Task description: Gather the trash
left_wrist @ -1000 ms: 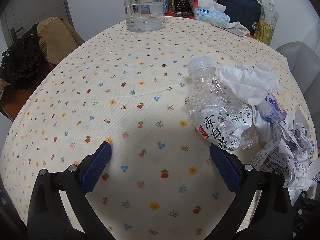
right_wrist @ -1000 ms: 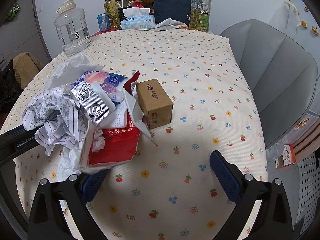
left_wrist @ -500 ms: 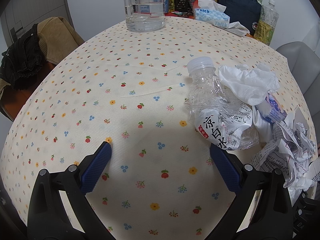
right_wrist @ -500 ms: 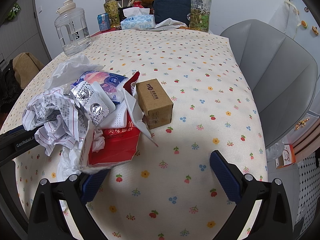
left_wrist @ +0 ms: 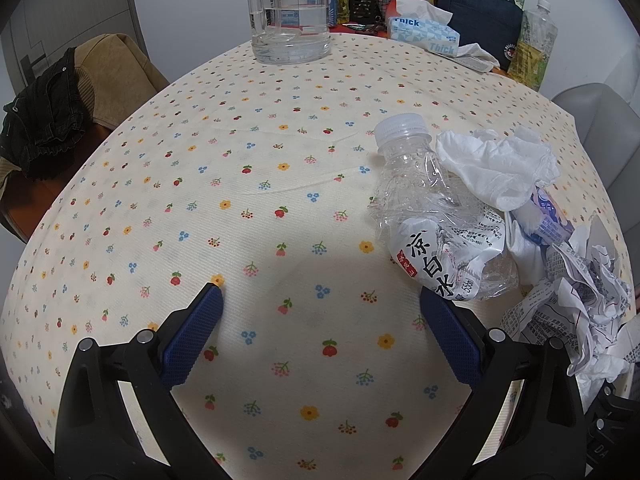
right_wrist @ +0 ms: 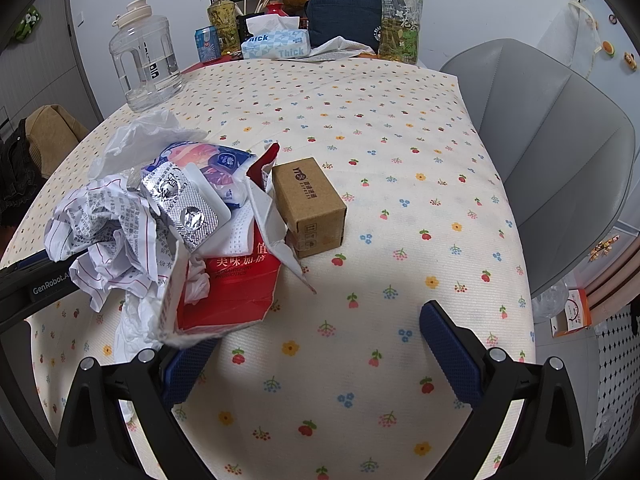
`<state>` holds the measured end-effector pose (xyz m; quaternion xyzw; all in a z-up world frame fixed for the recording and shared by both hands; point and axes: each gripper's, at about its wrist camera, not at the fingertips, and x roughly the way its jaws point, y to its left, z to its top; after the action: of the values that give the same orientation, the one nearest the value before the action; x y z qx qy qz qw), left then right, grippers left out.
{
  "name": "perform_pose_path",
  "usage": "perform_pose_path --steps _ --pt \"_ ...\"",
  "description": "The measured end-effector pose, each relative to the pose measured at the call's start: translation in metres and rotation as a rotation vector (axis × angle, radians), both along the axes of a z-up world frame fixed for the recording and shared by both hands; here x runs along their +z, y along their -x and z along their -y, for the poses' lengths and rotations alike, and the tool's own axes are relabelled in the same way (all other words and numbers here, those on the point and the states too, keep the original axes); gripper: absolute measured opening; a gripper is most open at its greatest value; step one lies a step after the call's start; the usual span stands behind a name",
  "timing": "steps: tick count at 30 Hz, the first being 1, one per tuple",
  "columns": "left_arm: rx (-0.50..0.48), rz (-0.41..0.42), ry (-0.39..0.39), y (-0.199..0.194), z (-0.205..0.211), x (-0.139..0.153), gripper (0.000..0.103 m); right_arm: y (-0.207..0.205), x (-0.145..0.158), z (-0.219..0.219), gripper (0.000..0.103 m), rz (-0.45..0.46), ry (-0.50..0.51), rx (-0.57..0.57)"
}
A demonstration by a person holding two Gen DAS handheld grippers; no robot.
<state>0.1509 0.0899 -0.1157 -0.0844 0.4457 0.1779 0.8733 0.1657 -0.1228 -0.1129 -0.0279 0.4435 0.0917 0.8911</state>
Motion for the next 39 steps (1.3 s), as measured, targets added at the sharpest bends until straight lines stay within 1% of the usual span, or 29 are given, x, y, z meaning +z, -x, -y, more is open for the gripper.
perform_pose_path --steps 20,22,23,24,26,27,29,30,31,33,35,37,38,39 --pt "0.002 0.000 -0.001 0.000 0.002 0.001 0.098 0.000 0.000 0.000 0.096 -0.001 0.002 0.002" --pt "-0.077 -0.003 -0.005 0.001 0.006 0.002 0.098 0.000 0.000 0.000 0.096 -0.001 0.001 0.002" --pt "-0.132 -0.010 -0.018 0.002 0.007 0.003 0.098 0.000 0.000 -0.001 0.096 -0.001 0.001 0.002" --pt "-0.173 -0.006 -0.052 0.006 0.011 0.007 0.098 0.000 0.000 0.000 0.096 -0.001 0.001 0.002" --pt "-0.172 0.039 -0.098 0.016 0.009 0.019 0.098 0.000 0.000 0.000 0.096 -0.002 0.001 0.007" --pt "-0.153 0.086 -0.112 0.026 0.004 0.030 0.098 0.001 0.000 -0.001 0.096 -0.003 0.003 0.025" --pt "-0.116 0.176 -0.113 0.042 -0.006 0.050 0.098 0.001 0.002 0.003 0.096 -0.026 -0.008 0.039" --pt "-0.106 0.206 -0.109 0.048 -0.008 0.055 0.098 0.003 0.004 0.007 0.096 -0.037 -0.024 0.030" --pt "-0.093 0.252 -0.102 0.058 -0.013 0.065 0.098 0.008 0.009 0.013 0.096 -0.038 -0.057 0.024" --pt "-0.076 0.306 -0.105 0.073 -0.019 0.082 0.098 0.018 0.023 0.020 0.096 0.003 -0.057 0.026" --pt "-0.064 0.330 -0.099 0.081 -0.022 0.095 0.098 0.031 0.039 0.027 0.096 0.041 -0.038 0.014" --pt "-0.086 0.374 -0.064 0.091 -0.022 0.109 0.098 0.047 0.058 0.038 0.096 0.079 -0.084 0.034" --pt "-0.097 0.391 -0.052 0.095 -0.020 0.112 0.098 0.054 0.066 0.043 0.096 0.103 -0.096 0.032" --pt "-0.110 0.410 -0.045 0.100 -0.017 0.118 0.098 0.064 0.077 0.049 0.096 0.145 -0.092 0.016"
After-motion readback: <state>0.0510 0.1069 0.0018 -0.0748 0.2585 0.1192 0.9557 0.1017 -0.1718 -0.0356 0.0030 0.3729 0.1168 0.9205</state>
